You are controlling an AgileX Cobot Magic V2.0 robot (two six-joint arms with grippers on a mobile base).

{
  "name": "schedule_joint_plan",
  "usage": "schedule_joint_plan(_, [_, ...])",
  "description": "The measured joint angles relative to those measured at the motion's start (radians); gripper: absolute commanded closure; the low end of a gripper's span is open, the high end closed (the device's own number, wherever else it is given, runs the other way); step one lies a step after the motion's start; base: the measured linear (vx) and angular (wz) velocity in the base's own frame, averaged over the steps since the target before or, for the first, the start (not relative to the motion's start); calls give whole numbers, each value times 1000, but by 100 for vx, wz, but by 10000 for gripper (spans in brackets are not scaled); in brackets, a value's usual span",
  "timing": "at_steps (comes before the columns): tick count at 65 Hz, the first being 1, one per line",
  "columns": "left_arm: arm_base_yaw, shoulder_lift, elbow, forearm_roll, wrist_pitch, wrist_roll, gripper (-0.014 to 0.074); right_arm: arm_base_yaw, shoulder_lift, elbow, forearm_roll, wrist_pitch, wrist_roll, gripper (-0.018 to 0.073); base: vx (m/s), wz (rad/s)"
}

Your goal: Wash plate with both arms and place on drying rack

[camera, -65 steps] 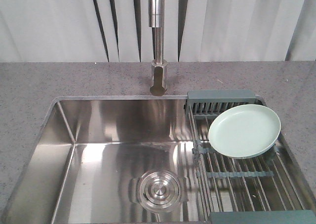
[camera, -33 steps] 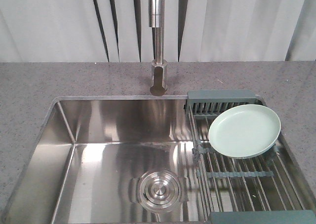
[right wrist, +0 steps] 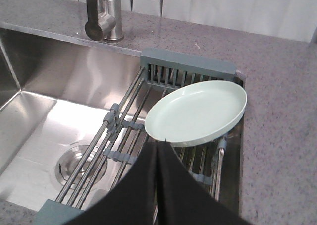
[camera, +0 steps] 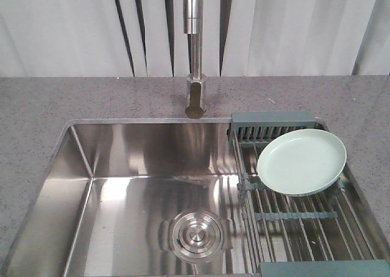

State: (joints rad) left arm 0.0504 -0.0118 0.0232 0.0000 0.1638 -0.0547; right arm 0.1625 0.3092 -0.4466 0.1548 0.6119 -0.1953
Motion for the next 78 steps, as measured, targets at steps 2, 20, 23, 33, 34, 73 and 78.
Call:
schedule_joint_plan(2, [0, 0, 0, 0, 0, 0, 603, -10, -34, 36, -5, -14, 18, 566, 0, 0])
schedule_joint_plan(20, [0, 0, 0, 0, 1, 0, 603, -140, -275, 271, -19, -91, 173, 566, 0, 0])
schedule_joint_plan(23, [0, 0, 0, 0, 1, 0, 603, -151, -292, 294, -29, -112, 195, 566, 0, 0])
schedule_joint_plan(33, [0, 0, 0, 0, 1, 0, 603, -160, -309, 386, -54, -252, 240, 566, 0, 0])
schedule_joint_plan(34, [0, 0, 0, 0, 1, 0, 603, -160, -309, 395, -54, -269, 242, 566, 0, 0])
schedule_joint_plan(73, [0, 0, 0, 0, 1, 0, 603, -77, -320, 474, -292, -666, 254, 566, 0, 0])
schedule_joint_plan(78, [0, 0, 0, 0, 1, 0, 603, -77, -320, 474, -293, -667, 254, 566, 0, 0])
